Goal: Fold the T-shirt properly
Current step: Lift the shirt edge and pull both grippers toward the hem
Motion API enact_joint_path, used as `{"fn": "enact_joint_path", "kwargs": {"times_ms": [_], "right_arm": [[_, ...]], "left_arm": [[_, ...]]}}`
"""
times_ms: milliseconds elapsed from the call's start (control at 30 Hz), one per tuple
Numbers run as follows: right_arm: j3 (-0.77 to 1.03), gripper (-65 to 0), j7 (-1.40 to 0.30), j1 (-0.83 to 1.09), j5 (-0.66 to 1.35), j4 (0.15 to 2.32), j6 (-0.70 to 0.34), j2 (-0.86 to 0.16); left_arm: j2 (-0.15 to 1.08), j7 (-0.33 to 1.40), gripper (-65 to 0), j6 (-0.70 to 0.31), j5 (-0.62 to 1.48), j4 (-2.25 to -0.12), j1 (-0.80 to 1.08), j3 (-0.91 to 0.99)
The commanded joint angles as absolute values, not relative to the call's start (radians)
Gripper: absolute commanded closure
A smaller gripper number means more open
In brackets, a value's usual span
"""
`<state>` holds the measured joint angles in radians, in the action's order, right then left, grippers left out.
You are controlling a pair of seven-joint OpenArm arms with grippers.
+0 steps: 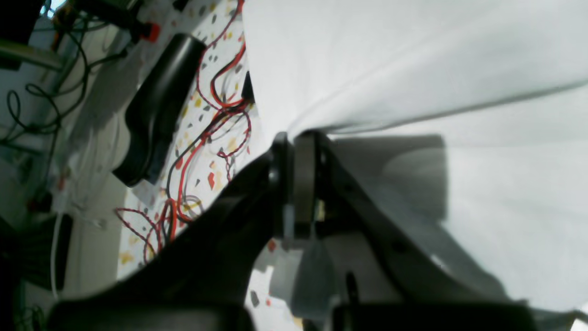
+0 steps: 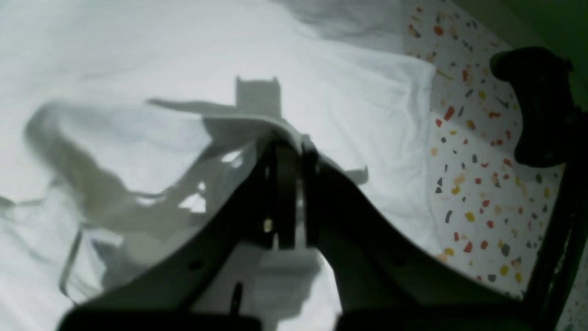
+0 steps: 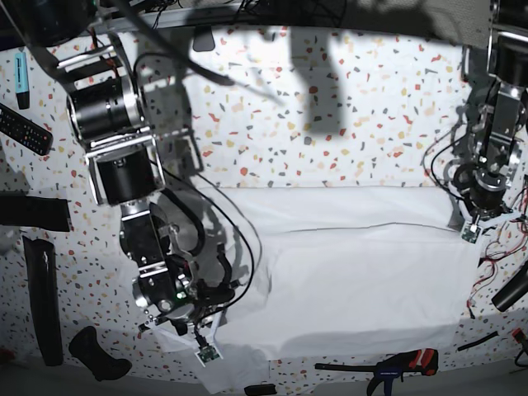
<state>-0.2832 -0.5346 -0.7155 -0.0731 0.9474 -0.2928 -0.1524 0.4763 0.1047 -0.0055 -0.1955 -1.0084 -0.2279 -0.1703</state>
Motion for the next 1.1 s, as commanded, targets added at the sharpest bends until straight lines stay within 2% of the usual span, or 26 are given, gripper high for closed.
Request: {"fn": "enact_joint_path", "kwargs": {"times_ms": [0,267,467,500,600,667,767,933,1067], "right_arm": [[-0.279,0.0,-0.512,-0.766,-0.075,0.944,-0.288,-0.155],[-0.279,0.0,-0.417,-0.83,-0.101,0.776,-0.288,-0.154],[-0.279,0.0,-0.36,-0.84,-0.165,0.773,-0.288,-0.154],[-0.279,-1.2,-0.342,-0.842,-0.185,0.773,-0.288,-0.155],[-0.279,-22.3,-0.308,-0.846,-0.242,0.773,-0.286,-0.155],[-0.279,-30.9,-0.314,-0.848,-0.261,0.773,-0.265,-0.155],[-0.279,-31.9,-0.319,-0.847,-0.262,0.773,-0.225,-0.155],[-0.279,-31.8,-0.39,-0.847,-0.214,0.773,-0.225,-0.155],[-0.279,-31.7,-0.393,-0.845,-0.197,0.773,-0.226,-0.155]], "left_arm": [[0.492,0.089,0.0,0.015,-0.196,-0.998,-0.267,-0.16],[0.462,0.081,0.0,0.007,-0.178,-0.876,-0.338,-0.16],[0.46,0.082,0.0,0.003,-0.178,-0.876,-0.337,-0.16],[0.46,0.082,0.0,0.003,-0.178,-0.876,-0.337,-0.16],[0.46,0.081,0.0,0.003,-0.178,-0.876,-0.337,-0.16],[0.46,0.082,0.0,0.003,-0.178,-0.876,-0.337,-0.16],[0.46,0.081,0.0,0.003,-0.178,-0.876,-0.337,-0.16],[0.46,0.081,0.0,0.003,-0.184,-0.876,-0.338,-0.16],[0.46,0.082,0.0,0.003,-0.291,-0.877,-0.338,-0.16]]}}
